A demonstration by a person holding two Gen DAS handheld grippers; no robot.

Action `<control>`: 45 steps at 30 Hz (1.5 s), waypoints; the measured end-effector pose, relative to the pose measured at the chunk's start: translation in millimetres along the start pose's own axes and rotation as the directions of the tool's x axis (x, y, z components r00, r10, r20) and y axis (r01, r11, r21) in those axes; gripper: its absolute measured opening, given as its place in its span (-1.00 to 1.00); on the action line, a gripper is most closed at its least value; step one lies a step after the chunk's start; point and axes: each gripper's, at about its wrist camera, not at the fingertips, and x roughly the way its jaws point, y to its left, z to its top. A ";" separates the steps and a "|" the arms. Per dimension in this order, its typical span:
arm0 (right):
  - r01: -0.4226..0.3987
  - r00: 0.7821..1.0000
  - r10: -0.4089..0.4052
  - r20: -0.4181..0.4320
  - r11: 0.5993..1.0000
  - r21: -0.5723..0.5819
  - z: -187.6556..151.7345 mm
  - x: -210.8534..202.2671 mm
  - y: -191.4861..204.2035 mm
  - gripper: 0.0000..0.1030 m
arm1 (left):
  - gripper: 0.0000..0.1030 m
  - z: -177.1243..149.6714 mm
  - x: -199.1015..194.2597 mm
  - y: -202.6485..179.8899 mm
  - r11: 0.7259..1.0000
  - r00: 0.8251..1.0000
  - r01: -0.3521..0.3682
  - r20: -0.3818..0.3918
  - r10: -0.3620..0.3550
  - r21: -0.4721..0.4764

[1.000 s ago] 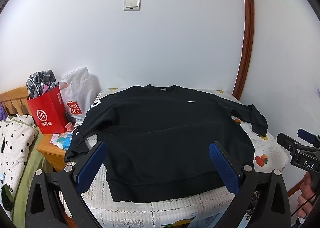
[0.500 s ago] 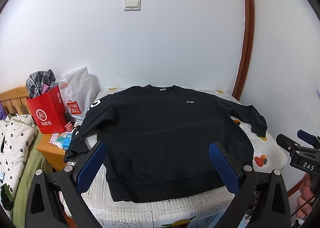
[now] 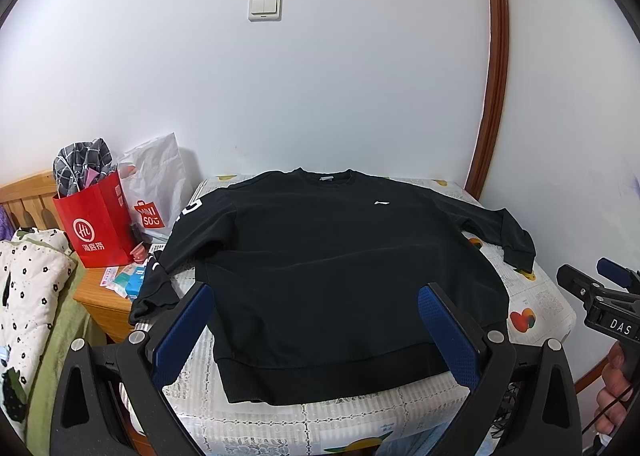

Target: Fold small clothes

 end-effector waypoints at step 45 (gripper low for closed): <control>-0.052 0.999 0.052 -0.011 0.997 -0.052 -8.2 58.8 26.3 0.99 | 0.99 -9.0 67.3 34.9 0.997 0.993 -0.075 -0.096 0.074 -0.008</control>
